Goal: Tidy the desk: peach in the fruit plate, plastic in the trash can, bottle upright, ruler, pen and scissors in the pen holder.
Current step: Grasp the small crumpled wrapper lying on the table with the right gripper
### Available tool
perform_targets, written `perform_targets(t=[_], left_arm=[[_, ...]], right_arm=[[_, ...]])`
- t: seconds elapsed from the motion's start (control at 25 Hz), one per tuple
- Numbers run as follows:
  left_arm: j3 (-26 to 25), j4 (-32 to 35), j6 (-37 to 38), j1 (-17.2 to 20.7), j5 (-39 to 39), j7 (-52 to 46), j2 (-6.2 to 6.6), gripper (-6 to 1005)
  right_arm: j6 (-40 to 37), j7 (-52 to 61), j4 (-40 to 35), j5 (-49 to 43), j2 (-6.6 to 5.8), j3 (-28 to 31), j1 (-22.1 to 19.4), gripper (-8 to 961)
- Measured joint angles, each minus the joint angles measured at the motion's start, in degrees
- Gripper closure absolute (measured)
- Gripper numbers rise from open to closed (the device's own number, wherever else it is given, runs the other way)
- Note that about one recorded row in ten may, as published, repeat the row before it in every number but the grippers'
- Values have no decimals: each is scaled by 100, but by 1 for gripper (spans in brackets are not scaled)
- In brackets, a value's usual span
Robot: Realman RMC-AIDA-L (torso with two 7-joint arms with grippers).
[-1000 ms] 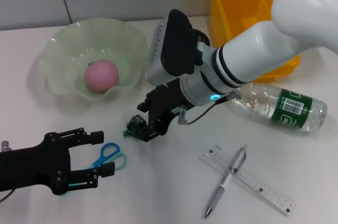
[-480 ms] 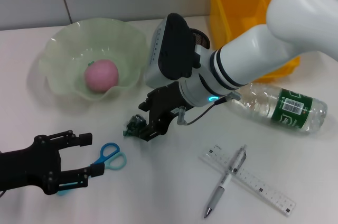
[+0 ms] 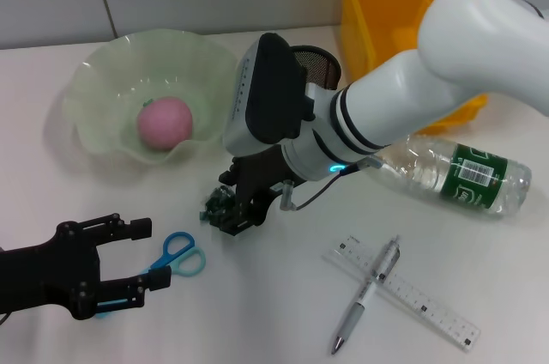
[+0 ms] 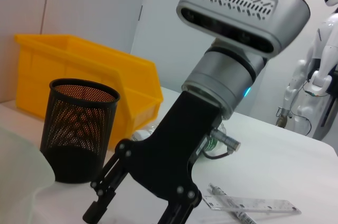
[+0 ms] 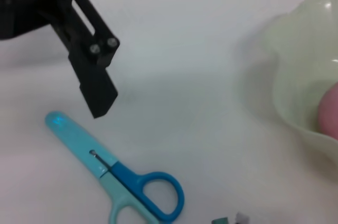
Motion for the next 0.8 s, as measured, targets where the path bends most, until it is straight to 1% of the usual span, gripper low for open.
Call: perform_targets(t=[0.4,0.8], left_arm=[[-1,-2,4,10,-2,1,14,236],[-16,-2,7,17,-7,2,28,237]], right_arm=[[127,-11,107,182,-2,-121,57,297],[234,11,173,190,-2,-131,56,402]])
